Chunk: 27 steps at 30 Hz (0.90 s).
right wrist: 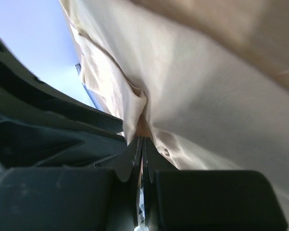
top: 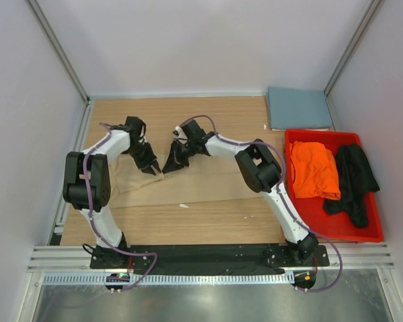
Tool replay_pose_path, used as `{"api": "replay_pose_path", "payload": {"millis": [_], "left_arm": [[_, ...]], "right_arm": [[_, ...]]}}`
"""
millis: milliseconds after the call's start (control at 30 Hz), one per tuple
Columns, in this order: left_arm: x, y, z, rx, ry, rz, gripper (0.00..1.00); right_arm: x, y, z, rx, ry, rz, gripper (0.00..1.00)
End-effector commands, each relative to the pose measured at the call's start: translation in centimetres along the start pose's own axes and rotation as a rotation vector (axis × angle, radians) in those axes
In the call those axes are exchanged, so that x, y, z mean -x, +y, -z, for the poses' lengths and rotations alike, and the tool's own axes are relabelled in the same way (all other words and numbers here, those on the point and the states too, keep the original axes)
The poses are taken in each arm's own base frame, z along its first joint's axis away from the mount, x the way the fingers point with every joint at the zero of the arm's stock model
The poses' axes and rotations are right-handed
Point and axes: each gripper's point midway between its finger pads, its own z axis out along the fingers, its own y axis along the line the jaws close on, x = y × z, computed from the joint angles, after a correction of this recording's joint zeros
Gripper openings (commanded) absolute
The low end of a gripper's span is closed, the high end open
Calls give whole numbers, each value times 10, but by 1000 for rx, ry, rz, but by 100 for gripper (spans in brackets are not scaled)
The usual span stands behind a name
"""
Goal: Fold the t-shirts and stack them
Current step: Fold the tshirt
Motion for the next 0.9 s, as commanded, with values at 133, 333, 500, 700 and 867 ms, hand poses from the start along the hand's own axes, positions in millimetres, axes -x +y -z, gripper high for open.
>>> {"api": "replay_pose_path", "payload": {"millis": [133,333,500,700,867], "left_arm": [[-4,-3,-25,-10,39,7,27],[-14,12,-27,64,28,39,29],[7,11,44,108,-223,40,44],[17,38,92,248,-382,158,52],[25,61,87,248,-358,474,68]], "right_arm": [[45,24,88,-89,-161,131,10],[42,-7,141,-295,-195,201,20],[21,-27,160,-422,-175,214,33],[-3,-59,183,-592,-164,198,41],[-19,-62,203,-654,-188,206,53]]}}
